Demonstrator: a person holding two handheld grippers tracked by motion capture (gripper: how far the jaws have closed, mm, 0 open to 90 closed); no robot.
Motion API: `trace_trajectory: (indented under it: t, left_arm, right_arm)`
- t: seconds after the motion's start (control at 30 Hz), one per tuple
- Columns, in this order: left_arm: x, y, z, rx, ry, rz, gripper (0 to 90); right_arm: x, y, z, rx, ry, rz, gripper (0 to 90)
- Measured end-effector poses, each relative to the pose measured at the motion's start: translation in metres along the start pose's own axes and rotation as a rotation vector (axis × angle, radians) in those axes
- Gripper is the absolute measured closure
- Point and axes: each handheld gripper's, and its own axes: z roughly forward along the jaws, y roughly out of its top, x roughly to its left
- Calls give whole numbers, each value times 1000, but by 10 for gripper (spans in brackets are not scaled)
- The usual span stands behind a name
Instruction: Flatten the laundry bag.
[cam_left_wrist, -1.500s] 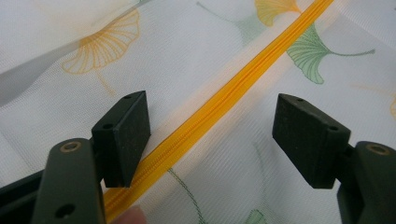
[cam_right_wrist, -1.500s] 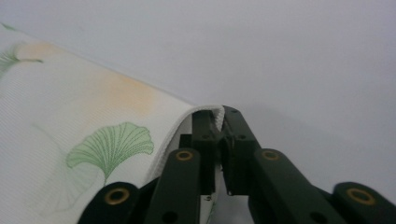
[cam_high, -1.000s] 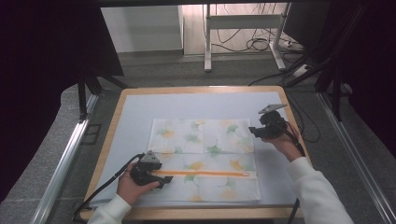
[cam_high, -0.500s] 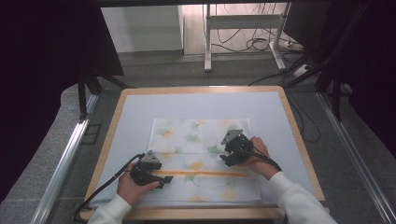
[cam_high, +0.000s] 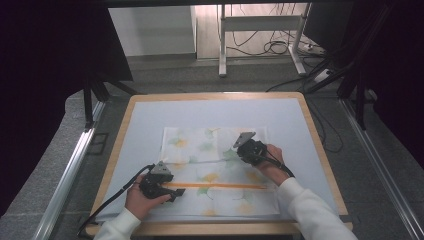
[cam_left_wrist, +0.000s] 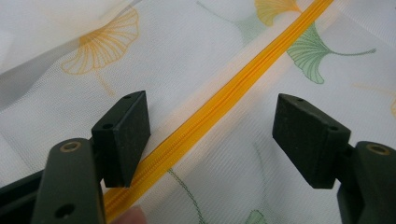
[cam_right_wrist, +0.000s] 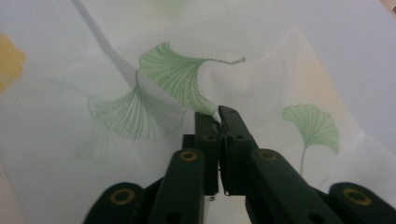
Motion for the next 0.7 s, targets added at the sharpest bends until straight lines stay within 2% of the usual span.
trace_trajectory:
  t: [0.1,0.13,0.17,0.27,0.3,0.33,0.47,0.53,0.57,0.6,0.63,0.67,0.7]
  left_arm:
    - [0,0,0,1,0,0,280]
    - [0,0,0,1,0,0,280]
    - [0,0,0,0,0,-1,280]
    - [0,0,0,1,0,1,280]
    - [0,0,0,1,0,1,280]
    - [0,0,0,1,0,2,280]
    - [1,0,0,3,-3,4,280]
    - [1,0,0,3,-4,4,280]
    - [1,0,0,2,-5,4,280]
    - [1,0,0,2,-4,4,280]
    - [1,0,0,2,-4,4,280]
    - [1,0,0,2,-5,4,281]
    - [1,0,0,1,-5,4,280]
  right_arm:
    - [-13,7,-4,-49,35,54,887]
    - [-13,7,-4,-49,35,54,887]
    - [-23,14,-6,-85,54,95,888]
    - [-41,26,-7,-117,52,148,889]
    - [-41,26,-7,-117,52,148,889]
    - [-53,33,-6,-137,43,179,889]
    - [-77,45,0,-160,26,240,889]
    - [-88,49,6,-158,8,260,889]
    - [-88,49,6,-158,8,260,889]
    - [-99,52,14,-151,-9,282,889]
    - [-99,52,14,-151,-9,282,889]
    - [-111,54,21,-148,-15,316,889]
    - [-117,54,25,-145,-16,330,889]
